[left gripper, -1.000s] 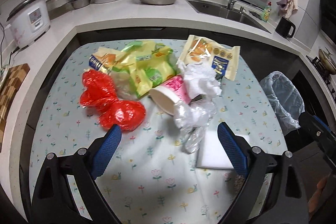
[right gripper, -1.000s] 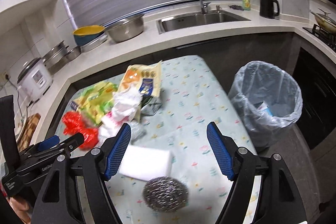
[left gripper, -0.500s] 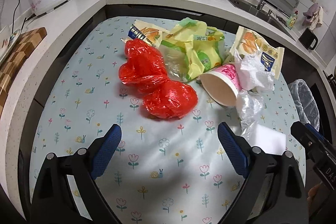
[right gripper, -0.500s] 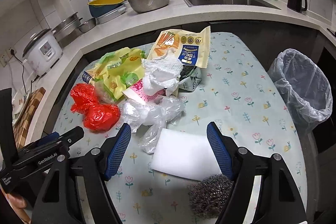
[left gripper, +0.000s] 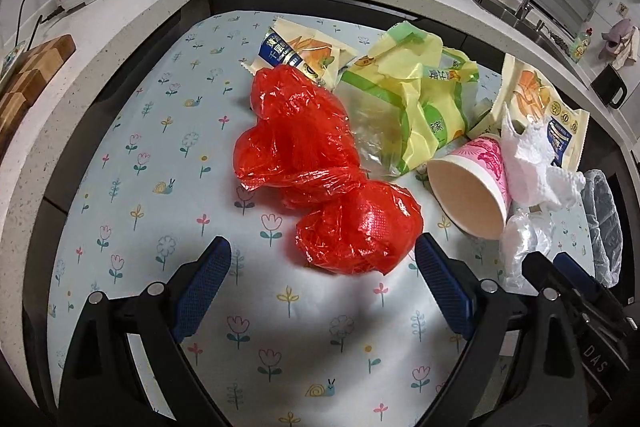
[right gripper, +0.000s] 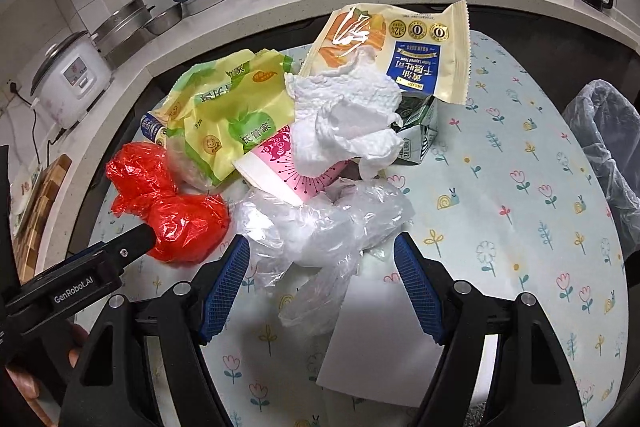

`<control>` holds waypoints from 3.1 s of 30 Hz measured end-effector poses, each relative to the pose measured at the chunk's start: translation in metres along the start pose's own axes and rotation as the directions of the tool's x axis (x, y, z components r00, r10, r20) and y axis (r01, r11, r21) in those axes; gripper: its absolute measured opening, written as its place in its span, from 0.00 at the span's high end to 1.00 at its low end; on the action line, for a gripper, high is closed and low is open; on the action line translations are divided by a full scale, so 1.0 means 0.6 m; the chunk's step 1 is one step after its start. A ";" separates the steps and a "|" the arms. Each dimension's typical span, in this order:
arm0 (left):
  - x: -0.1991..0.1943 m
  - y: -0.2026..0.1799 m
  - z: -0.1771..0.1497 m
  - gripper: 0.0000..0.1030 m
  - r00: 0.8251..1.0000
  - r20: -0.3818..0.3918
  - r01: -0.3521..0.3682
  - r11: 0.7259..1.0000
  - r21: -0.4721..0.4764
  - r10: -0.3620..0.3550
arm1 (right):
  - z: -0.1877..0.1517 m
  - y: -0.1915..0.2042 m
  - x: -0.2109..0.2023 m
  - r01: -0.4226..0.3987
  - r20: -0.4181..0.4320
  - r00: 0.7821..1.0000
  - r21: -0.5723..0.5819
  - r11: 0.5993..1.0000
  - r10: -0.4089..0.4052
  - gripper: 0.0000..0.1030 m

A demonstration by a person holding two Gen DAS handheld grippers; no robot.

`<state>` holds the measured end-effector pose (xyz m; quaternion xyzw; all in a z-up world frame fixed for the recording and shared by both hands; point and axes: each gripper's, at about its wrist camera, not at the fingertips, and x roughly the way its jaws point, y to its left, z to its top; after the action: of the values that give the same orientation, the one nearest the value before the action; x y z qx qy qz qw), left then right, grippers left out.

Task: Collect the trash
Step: 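Grasp the red plastic bag with the left tool while the right tool grasps clear plastic bags, then carry the red and clear bags to the bin and release them inside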

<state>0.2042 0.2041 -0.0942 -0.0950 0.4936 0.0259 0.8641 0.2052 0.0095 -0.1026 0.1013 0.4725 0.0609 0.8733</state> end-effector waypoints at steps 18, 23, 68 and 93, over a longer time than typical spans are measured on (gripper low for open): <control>0.035 -0.023 0.010 0.65 0.997 -0.025 0.068 0.997 0.022 -0.068 | -0.012 0.008 0.016 -0.052 0.000 0.999 0.003 0.999 0.052 0.73; 0.005 -0.036 0.000 0.70 0.996 -0.002 0.086 0.996 0.035 -0.086 | -0.012 0.007 -0.015 -0.061 0.028 0.998 0.001 0.998 0.061 0.83; -0.227 -0.374 -0.125 0.71 0.959 0.119 0.190 0.896 0.402 -0.257 | -0.088 -0.265 -0.336 0.000 0.323 0.943 0.234 0.972 -0.078 0.84; -0.210 -0.538 -0.173 0.70 0.951 0.047 0.230 0.800 0.554 -0.306 | -0.126 -0.420 -0.366 0.034 0.331 0.927 0.391 0.920 -0.175 0.84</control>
<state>0.0966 -0.1259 0.0076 0.0862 0.4029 -0.2311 0.8814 0.0244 -0.2710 -0.0237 0.2512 0.3125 -0.0983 0.9108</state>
